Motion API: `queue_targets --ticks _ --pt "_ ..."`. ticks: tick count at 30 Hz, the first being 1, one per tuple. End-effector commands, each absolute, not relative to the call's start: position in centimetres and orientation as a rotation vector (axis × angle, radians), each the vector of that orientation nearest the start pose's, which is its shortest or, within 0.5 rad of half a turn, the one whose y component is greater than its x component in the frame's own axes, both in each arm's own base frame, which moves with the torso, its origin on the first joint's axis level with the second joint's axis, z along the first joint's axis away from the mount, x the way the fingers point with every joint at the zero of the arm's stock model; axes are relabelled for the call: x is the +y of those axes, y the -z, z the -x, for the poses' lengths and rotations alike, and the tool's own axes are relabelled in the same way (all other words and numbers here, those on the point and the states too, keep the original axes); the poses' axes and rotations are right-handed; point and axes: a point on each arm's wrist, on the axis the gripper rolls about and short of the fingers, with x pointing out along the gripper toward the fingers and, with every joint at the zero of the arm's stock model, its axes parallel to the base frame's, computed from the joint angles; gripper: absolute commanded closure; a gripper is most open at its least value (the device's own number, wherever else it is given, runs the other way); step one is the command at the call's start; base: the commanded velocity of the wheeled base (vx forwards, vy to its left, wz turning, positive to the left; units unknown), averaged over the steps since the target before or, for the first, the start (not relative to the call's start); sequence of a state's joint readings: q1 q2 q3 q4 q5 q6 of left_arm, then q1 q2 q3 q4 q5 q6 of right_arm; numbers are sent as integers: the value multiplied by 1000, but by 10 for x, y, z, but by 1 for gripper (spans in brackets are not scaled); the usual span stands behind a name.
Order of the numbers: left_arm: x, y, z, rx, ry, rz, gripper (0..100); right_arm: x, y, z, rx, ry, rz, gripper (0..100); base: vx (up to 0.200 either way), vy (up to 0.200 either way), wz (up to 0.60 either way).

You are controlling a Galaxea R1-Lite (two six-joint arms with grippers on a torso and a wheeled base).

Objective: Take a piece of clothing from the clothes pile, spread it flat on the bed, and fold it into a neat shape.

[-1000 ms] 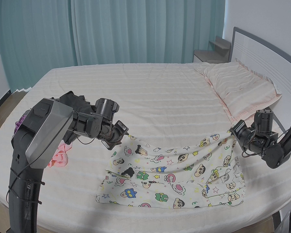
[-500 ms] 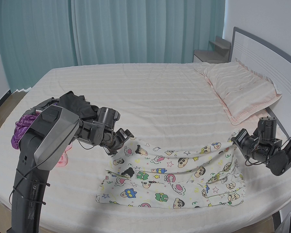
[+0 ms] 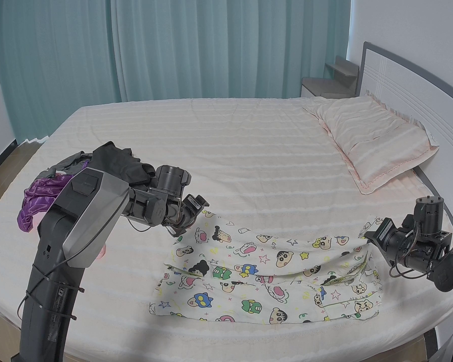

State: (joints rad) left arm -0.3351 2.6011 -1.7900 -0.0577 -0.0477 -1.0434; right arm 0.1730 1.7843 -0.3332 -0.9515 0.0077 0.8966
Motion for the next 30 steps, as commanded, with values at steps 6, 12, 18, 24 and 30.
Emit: queue_targets --ticks 6,12,18,24,30 --pt "-183 -7 -474 892 -42 858 0 47 -81 -224 568 15 -806 100 0 0 0" --pt "-189 -1 -476 931 -63 837 0 51 -85 -213 556 -25 -795 100 0 0 0" --pt "-190 5 -480 918 -95 823 0 50 -84 -205 546 -36 -793 100 0 0 0" --pt "-198 0 -478 901 -93 815 0 50 -78 -194 558 -47 -772 100 0 0 0" --pt "-220 -32 -462 920 -34 829 0 54 -79 -199 546 -66 -771 100 0 0 0"
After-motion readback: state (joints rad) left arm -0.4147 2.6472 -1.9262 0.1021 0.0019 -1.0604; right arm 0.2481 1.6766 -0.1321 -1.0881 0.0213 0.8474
